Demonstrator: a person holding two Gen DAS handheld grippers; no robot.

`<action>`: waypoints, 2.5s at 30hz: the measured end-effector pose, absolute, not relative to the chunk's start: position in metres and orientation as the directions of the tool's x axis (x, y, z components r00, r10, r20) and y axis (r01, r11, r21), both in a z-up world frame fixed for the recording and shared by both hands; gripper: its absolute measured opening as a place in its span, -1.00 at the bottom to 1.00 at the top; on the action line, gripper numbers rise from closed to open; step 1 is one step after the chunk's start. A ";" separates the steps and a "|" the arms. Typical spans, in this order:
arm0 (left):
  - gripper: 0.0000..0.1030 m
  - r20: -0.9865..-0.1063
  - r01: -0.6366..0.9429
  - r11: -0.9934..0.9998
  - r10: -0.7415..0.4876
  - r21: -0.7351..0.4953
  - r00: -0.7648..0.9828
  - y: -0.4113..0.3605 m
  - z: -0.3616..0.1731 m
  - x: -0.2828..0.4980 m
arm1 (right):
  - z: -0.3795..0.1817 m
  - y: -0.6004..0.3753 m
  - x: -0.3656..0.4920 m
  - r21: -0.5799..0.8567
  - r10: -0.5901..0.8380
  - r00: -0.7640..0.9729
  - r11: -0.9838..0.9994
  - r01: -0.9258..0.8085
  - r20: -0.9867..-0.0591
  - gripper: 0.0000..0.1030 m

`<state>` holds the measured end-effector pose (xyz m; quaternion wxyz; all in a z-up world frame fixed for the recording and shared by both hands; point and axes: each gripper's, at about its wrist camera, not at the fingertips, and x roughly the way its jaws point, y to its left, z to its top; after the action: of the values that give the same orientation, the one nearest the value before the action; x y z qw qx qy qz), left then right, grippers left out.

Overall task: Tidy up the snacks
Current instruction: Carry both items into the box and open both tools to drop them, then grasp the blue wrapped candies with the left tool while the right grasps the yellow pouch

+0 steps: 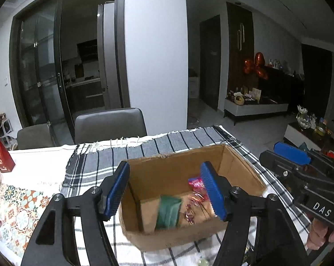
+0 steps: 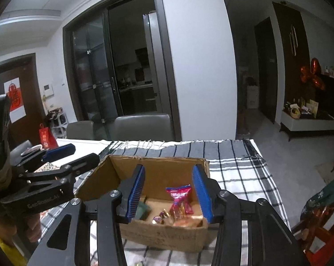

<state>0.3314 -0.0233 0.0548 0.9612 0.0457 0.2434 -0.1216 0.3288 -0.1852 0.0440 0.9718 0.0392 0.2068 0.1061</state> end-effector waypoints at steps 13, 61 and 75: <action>0.27 -0.456 0.291 0.956 -0.246 0.030 0.855 -0.025 0.064 0.254 | 0.047 -0.186 0.261 0.132 0.253 0.887 0.967 -0.219 -0.386 -0.11; -0.04 -0.779 0.472 0.874 -0.373 -0.114 0.503 -0.042 -0.097 0.227 | -0.110 -0.183 0.209 0.214 0.257 0.627 0.966 -0.145 -0.736 -0.12; -0.28 -0.830 0.464 0.877 -0.349 -0.126 0.436 -0.056 -0.130 0.258 | -0.131 -0.178 0.225 0.225 0.262 0.589 0.965 -0.137 -0.764 -0.21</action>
<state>0.2579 -0.0559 -0.1296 0.8451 0.0604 0.4737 -0.2404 0.2253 -0.1777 -0.1313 0.8886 0.0709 0.4391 0.1123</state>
